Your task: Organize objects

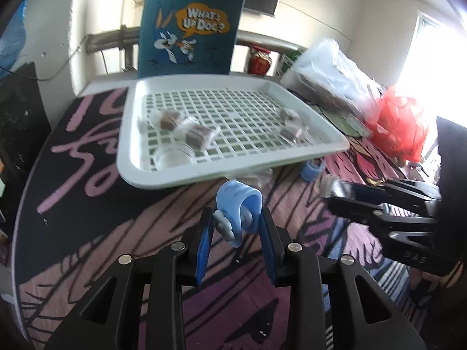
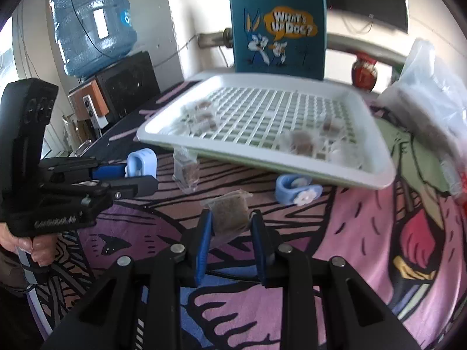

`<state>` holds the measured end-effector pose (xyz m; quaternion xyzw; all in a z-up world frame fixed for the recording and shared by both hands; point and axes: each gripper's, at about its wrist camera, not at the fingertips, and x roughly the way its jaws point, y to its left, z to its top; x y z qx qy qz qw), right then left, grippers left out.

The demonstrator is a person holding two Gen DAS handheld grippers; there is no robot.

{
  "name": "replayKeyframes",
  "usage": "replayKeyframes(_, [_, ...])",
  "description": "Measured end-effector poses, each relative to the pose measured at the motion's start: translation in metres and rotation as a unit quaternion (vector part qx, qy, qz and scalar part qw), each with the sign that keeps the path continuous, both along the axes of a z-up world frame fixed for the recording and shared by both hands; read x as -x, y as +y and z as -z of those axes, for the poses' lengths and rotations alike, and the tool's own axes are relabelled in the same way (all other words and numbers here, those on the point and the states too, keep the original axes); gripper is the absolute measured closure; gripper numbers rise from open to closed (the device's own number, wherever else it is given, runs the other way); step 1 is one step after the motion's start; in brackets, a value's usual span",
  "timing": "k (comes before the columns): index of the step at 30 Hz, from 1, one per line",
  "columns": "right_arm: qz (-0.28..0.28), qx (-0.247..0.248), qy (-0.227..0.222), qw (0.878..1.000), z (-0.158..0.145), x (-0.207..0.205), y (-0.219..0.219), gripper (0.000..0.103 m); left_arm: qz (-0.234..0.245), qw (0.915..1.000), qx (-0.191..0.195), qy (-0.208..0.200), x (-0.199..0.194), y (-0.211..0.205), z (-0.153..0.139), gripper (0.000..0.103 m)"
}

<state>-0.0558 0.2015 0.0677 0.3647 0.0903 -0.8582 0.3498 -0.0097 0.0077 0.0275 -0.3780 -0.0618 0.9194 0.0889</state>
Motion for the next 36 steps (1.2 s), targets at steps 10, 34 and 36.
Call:
replayKeyframes(10, [0.053, 0.025, 0.048, 0.997, -0.008, -0.003, 0.018, 0.077, -0.024, 0.9974, 0.045, 0.051, -0.010, 0.002, -0.009, 0.073])
replayKeyframes(34, [0.058, 0.051, 0.074, 0.994, -0.014, -0.012, 0.028, 0.077, -0.030, 0.9964, 0.043, 0.067, -0.015, -0.001, -0.012, 0.073])
replayKeyframes(36, [0.057, 0.053, 0.074, 0.994, -0.014, -0.012, 0.028, 0.077, -0.031, 0.9964, 0.041, 0.067, -0.014, -0.002, -0.012, 0.073])
